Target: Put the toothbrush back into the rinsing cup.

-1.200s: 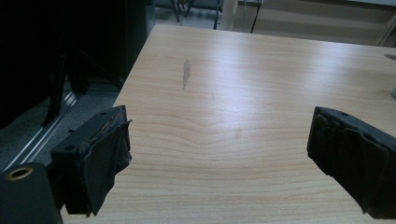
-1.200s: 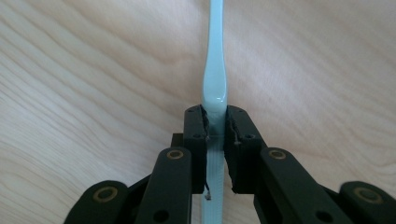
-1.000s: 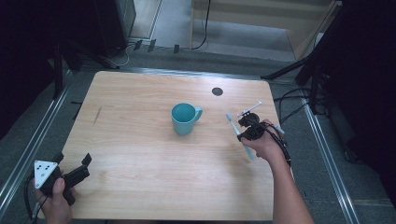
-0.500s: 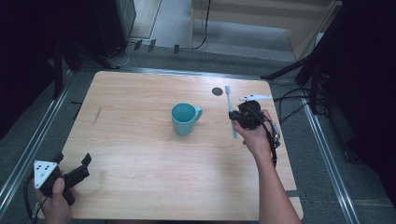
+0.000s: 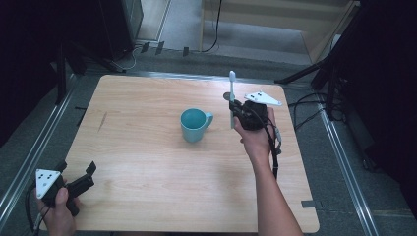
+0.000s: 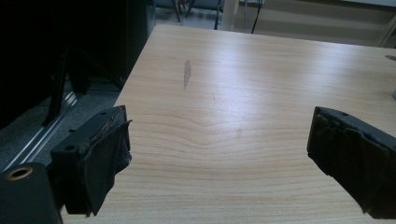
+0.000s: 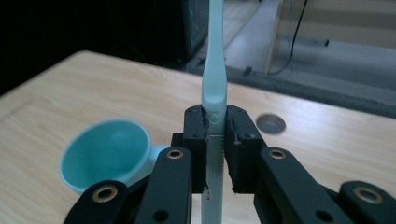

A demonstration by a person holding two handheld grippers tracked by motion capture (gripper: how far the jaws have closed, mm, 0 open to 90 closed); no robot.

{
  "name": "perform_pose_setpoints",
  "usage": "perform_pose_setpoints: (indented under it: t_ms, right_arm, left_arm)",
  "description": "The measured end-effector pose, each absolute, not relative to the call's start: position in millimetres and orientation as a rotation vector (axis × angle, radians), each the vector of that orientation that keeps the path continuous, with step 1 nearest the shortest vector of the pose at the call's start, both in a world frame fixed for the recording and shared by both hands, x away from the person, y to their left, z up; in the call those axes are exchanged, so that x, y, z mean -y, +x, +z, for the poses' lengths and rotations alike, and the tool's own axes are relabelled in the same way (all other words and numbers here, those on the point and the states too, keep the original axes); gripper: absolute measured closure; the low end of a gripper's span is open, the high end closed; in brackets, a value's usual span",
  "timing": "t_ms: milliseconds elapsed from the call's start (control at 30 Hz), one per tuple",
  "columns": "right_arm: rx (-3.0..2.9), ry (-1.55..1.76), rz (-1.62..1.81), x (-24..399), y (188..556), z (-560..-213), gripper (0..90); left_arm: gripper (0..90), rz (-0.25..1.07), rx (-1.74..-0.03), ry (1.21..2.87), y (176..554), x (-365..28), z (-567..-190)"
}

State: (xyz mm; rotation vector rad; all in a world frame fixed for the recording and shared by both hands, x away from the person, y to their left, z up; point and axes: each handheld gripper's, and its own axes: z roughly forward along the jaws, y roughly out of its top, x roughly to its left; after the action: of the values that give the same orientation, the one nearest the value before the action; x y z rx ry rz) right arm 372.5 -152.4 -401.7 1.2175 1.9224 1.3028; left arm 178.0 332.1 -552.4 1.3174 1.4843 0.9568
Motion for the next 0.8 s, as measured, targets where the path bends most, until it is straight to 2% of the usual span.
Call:
perform_pose_setpoints:
  t_ms: [433,800]
  right_arm:
    - [-1.880,1.152,1.412,107.5,375.0,-392.5,79.6]
    - [-1.904,1.125,1.480,69.0,379.7,-404.7,79.6]
  left_arm:
    - [6.0,0.954,-1.484,1.317,178.0,-332.5,-552.4]
    - [6.0,0.951,-1.482,1.314,177.7,-333.1,-552.5]
